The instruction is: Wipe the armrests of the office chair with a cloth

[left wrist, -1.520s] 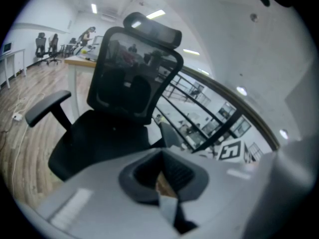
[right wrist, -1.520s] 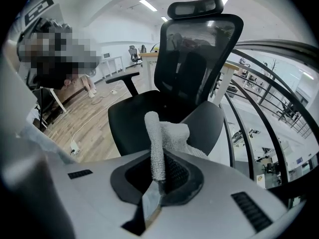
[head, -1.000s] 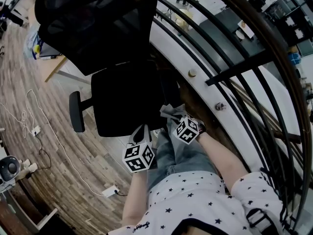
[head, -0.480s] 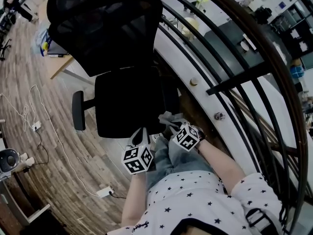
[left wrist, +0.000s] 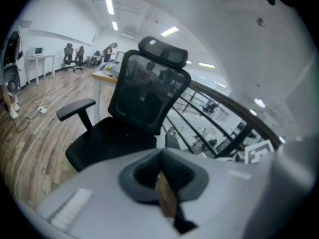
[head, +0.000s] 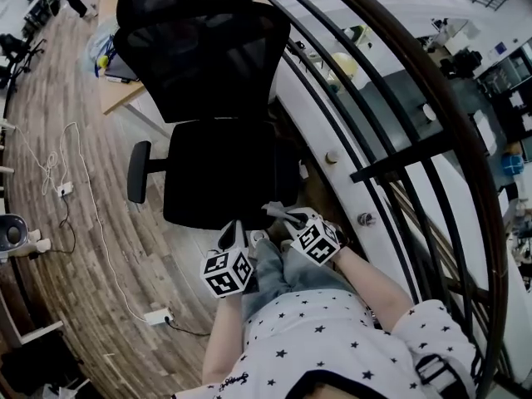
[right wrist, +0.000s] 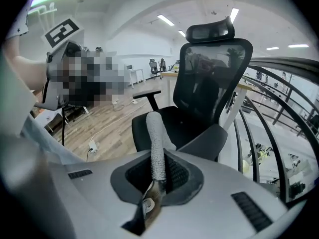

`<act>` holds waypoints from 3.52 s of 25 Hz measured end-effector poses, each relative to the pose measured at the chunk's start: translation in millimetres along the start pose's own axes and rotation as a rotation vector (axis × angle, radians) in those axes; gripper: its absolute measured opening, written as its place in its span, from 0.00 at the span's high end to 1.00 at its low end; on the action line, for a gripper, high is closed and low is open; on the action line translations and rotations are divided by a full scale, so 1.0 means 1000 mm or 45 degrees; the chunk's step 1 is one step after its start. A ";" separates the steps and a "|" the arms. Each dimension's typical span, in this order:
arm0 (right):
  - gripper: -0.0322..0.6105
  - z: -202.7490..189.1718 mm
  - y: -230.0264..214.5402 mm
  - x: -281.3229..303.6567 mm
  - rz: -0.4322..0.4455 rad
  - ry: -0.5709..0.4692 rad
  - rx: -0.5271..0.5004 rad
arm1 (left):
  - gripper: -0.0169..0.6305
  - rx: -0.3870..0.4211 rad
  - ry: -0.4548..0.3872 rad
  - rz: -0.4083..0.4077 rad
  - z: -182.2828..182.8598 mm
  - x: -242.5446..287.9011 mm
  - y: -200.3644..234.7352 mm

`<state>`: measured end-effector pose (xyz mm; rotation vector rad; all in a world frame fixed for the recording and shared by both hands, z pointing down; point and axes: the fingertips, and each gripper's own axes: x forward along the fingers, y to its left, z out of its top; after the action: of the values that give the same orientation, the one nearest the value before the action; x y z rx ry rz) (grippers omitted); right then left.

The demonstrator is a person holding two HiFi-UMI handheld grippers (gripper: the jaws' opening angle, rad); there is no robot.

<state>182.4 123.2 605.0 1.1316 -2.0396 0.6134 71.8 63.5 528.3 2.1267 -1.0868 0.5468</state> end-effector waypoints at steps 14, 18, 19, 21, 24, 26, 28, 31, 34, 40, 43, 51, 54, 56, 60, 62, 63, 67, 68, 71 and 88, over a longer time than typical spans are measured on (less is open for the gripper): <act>0.91 0.035 0.039 -0.040 0.154 -0.149 -0.137 | 0.96 -0.100 -0.151 0.179 -0.016 -0.060 0.002; 0.91 0.045 0.050 -0.048 0.207 -0.172 -0.181 | 0.96 -0.125 -0.180 0.224 -0.022 -0.074 0.003; 0.91 0.048 0.053 -0.049 0.220 -0.183 -0.191 | 0.96 -0.128 -0.185 0.235 -0.024 -0.078 0.003; 0.91 0.055 0.060 -0.049 0.239 -0.208 -0.207 | 0.96 -0.136 -0.195 0.258 -0.027 -0.086 0.006; 0.91 0.063 0.070 -0.046 0.265 -0.243 -0.209 | 0.96 -0.148 -0.207 0.290 -0.033 -0.096 0.014; 0.91 0.067 0.076 -0.043 0.277 -0.240 -0.213 | 0.96 -0.159 -0.217 0.310 -0.034 -0.102 0.021; 0.91 0.072 0.080 -0.041 0.285 -0.240 -0.220 | 0.96 -0.171 -0.231 0.328 -0.034 -0.108 0.029; 0.91 0.084 0.088 -0.036 0.297 -0.253 -0.228 | 0.96 -0.186 -0.254 0.343 -0.028 -0.115 0.044; 0.91 0.097 0.097 -0.026 0.295 -0.257 -0.227 | 0.96 -0.183 -0.265 0.344 -0.022 -0.121 0.064; 0.91 0.133 0.120 -0.004 0.245 -0.273 -0.194 | 0.96 -0.164 -0.264 0.319 -0.007 -0.139 0.114; 0.91 0.154 0.138 0.006 0.224 -0.285 -0.171 | 0.96 -0.159 -0.258 0.299 0.003 -0.146 0.142; 0.91 0.206 0.182 0.035 0.185 -0.317 -0.083 | 0.96 -0.141 -0.261 0.234 0.031 -0.161 0.213; 0.91 0.223 0.196 0.044 0.160 -0.333 -0.053 | 0.96 -0.131 -0.249 0.210 0.035 -0.167 0.235; 0.91 0.233 0.204 0.050 0.142 -0.338 -0.039 | 0.96 -0.124 -0.240 0.194 0.038 -0.171 0.249; 0.91 0.248 0.217 0.060 0.100 -0.354 0.015 | 0.96 -0.109 -0.220 0.160 0.039 -0.181 0.274; 0.91 0.256 0.222 0.064 0.072 -0.361 0.034 | 0.96 -0.100 -0.212 0.145 0.040 -0.185 0.284; 0.91 0.259 0.223 0.065 0.058 -0.362 0.038 | 0.96 -0.098 -0.207 0.139 0.039 -0.188 0.288; 0.91 0.267 0.229 0.067 0.024 -0.361 0.044 | 0.96 -0.105 -0.199 0.121 0.037 -0.194 0.301; 0.91 0.269 0.231 0.068 0.019 -0.359 0.041 | 0.96 -0.109 -0.200 0.119 0.036 -0.195 0.305; 0.91 0.274 0.236 0.072 0.011 -0.351 0.032 | 0.96 -0.137 -0.209 0.121 0.033 -0.199 0.316; 0.91 0.335 0.223 0.115 0.095 -0.351 -0.088 | 0.96 -0.230 -0.207 0.207 0.059 -0.176 0.354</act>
<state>-170.2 -55.6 467.4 1.1550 -2.3270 0.4379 -315.5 -34.3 511.6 1.9627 -1.3552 0.3396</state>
